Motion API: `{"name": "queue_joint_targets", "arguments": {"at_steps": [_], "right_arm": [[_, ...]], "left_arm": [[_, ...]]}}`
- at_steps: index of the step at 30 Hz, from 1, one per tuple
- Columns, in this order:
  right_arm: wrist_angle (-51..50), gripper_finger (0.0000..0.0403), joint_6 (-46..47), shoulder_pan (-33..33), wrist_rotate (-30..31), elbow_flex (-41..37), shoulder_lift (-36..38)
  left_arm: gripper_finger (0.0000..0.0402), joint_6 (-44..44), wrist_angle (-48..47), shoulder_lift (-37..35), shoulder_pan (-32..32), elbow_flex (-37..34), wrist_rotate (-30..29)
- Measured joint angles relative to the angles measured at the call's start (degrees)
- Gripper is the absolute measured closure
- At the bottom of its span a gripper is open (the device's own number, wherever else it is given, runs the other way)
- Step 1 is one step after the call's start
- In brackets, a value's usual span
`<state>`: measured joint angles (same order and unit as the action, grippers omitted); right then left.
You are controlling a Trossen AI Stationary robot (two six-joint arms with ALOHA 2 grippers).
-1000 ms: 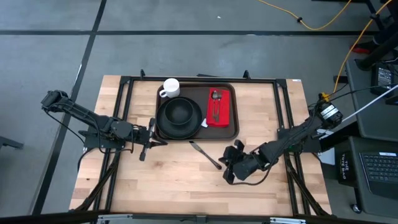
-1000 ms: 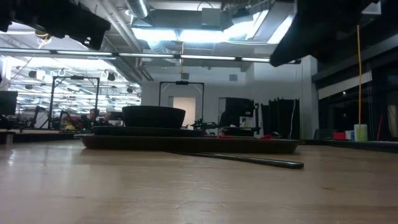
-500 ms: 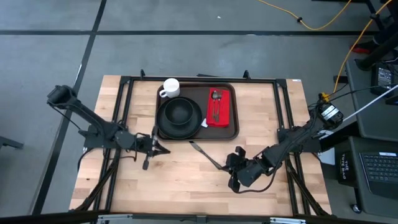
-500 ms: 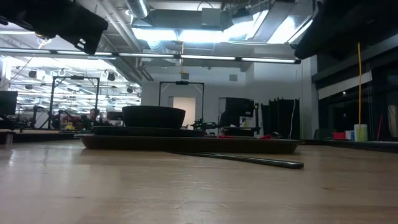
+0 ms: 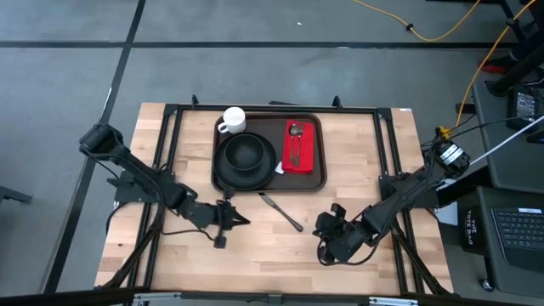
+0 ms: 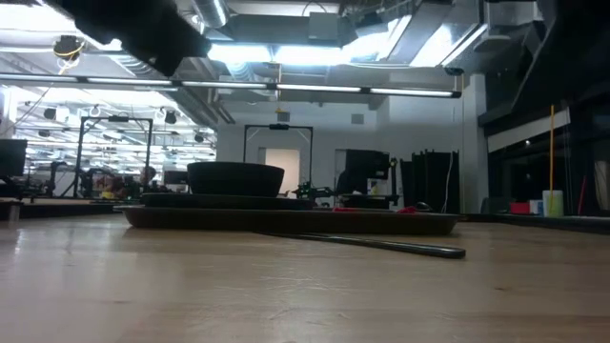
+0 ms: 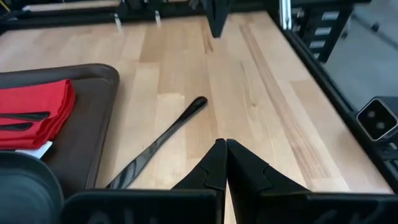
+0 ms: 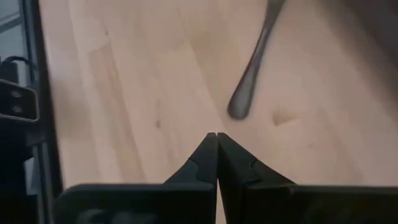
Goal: Set up tray
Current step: Put the black table knife to the right of the black fork on top of the table napkin on the brown serving tray
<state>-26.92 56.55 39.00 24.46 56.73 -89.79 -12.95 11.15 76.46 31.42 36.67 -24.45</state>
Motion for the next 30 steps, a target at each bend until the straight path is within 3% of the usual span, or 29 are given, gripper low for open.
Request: {"name": "queue_joint_targets", "arguments": {"at_steps": [5, 12, 20, 30], "right_arm": [[0.3, 0.0398, -4.4, -0.2, 2.9, 0.0, -1.7], [9.1, 0.0398, -10.5, -1.4, 0.6, 0.0, -8.7], [12.8, 0.0398, -9.7, -3.7, 0.7, 0.0, -13.5], [13.5, 0.0398, -8.7, -5.9, -1.8, 0.0, -14.1]], "left_arm": [[0.04, 0.1, -5.2, 3.9, 0.0, 5.9, 0.0], [0.0397, -0.2, -6.4, 4.4, 0.0, 6.4, 0.0], [0.0399, -0.3, -6.5, 4.4, 0.0, 6.4, -1.1], [0.04, -0.4, -7.4, 4.4, 0.0, 6.4, -1.0]]}}
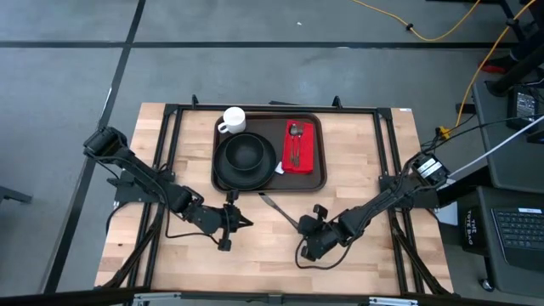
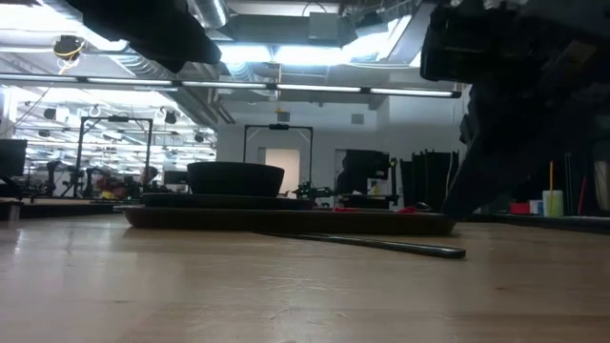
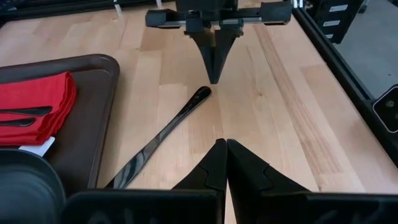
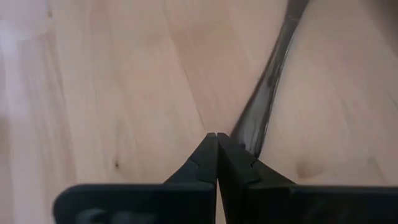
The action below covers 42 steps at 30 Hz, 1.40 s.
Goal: Set up tray
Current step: Put the black table knife to the right of the black fork on top of the table napkin on the brown serving tray
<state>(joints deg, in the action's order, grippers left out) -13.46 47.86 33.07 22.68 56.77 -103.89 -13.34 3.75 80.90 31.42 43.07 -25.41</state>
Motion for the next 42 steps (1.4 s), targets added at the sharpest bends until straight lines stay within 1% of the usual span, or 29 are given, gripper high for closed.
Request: {"name": "queue_joint_targets", "arguments": {"at_steps": [9, 16, 22, 26, 33, 39, 42], "right_arm": [[-0.6, 0.0398, 0.0, -0.4, 0.2, 0.0, -1.3], [0.1, 0.0398, -0.4, -0.8, 0.9, 0.1, -3.4], [0.1, 0.0398, -0.4, -0.8, 1.1, 0.1, -3.5], [0.0, 0.0398, -0.9, -0.8, -0.9, 0.1, -3.5], [-0.8, 0.0398, -2.2, -0.7, -2.1, 0.2, -3.5], [-1.1, 0.0398, -6.2, -0.5, -3.4, 0.2, -3.5], [-1.5, 0.0398, -8.0, -0.5, -5.1, 0.1, -3.5]], "left_arm": [[0.0396, -1.4, -2.8, 0.0, 0.0, 0.0, 0.0], [0.0399, -1.5, -2.8, 0.0, 0.0, 0.0, 0.0], [0.0396, -1.5, -2.8, 0.0, 0.0, 0.0, 0.0], [0.0399, -1.5, -2.8, 0.0, 0.0, 0.0, 0.0], [0.0397, -1.5, -2.8, 0.0, 0.0, 0.0, 0.0], [0.0396, -1.5, -2.8, 0.0, 0.0, 0.0, 0.0], [0.0396, -1.5, -2.8, 0.0, 0.0, 0.0, 0.0]]}}
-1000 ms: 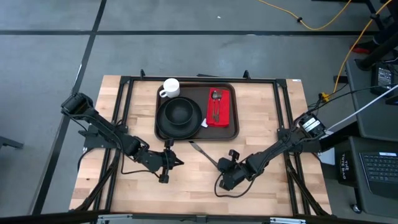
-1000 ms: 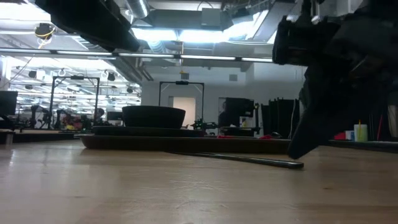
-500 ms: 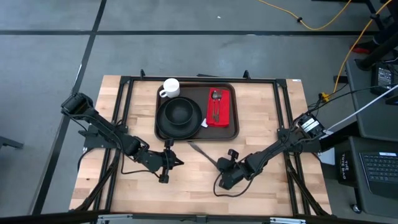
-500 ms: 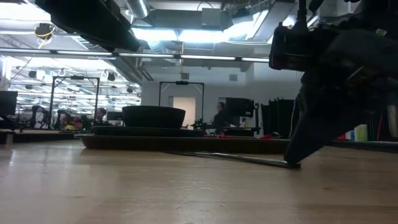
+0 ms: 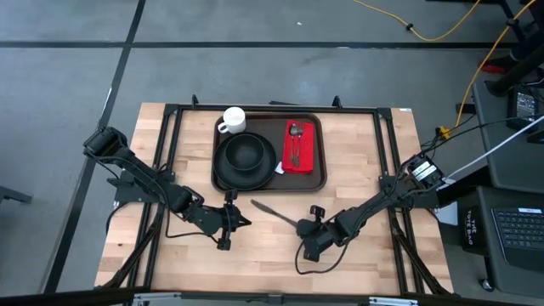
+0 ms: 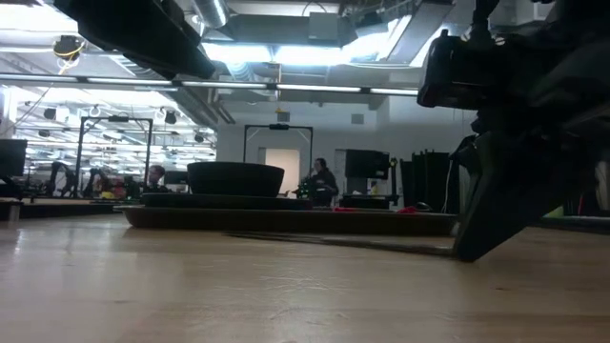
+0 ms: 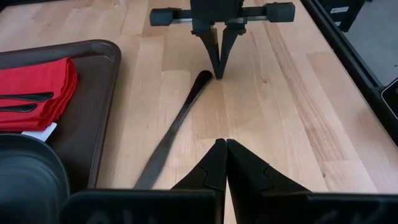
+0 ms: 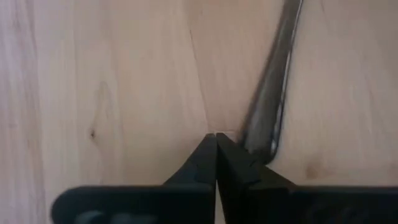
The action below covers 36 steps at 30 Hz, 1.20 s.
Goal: Set up tray
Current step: Put the black table knife to the right of the black fork on top of the table napkin on the brown serving tray
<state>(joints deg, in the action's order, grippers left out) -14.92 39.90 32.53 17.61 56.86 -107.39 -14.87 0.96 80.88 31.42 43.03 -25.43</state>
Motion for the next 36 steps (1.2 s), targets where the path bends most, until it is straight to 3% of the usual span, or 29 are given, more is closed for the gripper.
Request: {"name": "queue_joint_targets", "arguments": {"at_steps": [7, 17, 36], "right_arm": [[-1.0, 0.0398, 0.0, 0.0, -0.8, 0.0, 0.5], [-10.7, 0.0398, 3.5, 0.1, -1.6, -0.3, 3.9], [-8.8, 0.0398, 0.2, 0.0, 0.6, 2.6, 4.0]], "left_arm": [[0.0399, 0.0, 0.0, 0.0, 0.0, 0.0, 0.0], [0.0396, 0.0, 0.0, 0.0, 0.0, 0.0, 0.0], [0.0397, 0.0, -1.0, 0.0, 0.0, 0.0, 0.0]]}}
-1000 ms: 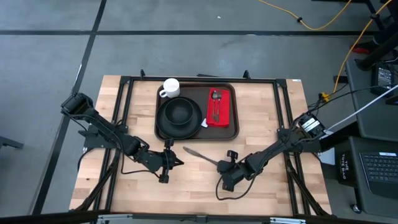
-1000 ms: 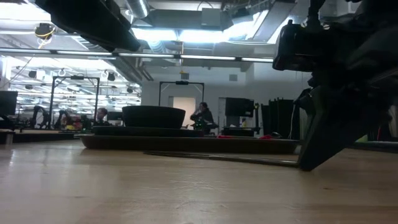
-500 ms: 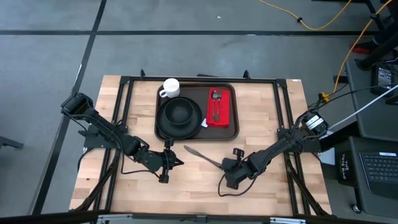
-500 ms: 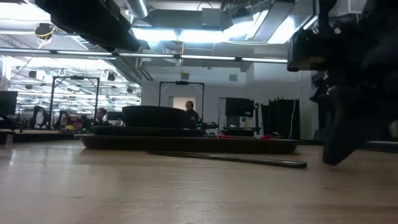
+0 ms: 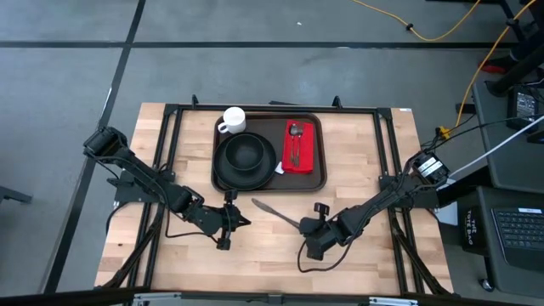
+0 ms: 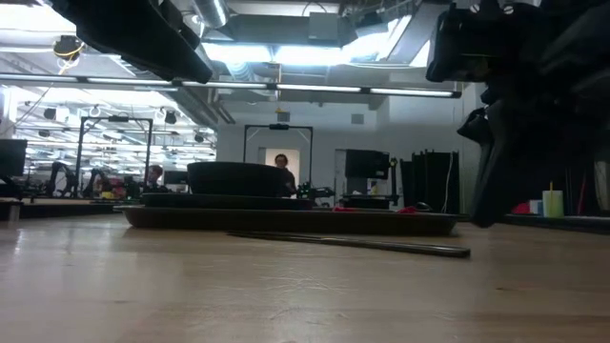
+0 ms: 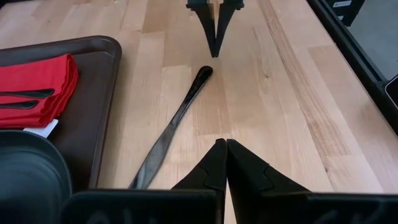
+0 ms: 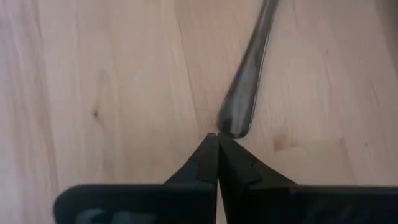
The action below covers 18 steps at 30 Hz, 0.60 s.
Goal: Set up tray
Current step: Put the black table knife to the right of the black fork on top of the table napkin on the brown serving tray
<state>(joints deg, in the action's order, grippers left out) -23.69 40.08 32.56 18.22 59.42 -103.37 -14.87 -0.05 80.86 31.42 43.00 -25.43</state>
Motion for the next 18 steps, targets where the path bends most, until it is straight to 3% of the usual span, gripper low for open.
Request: {"name": "queue_joint_targets", "arguments": {"at_steps": [18], "right_arm": [[2.3, 0.0398, 1.5, 0.0, 4.5, -0.8, -1.0]], "left_arm": [[0.0396, 0.0, -0.1, 0.0, 0.0, 0.0, 0.7]]}}
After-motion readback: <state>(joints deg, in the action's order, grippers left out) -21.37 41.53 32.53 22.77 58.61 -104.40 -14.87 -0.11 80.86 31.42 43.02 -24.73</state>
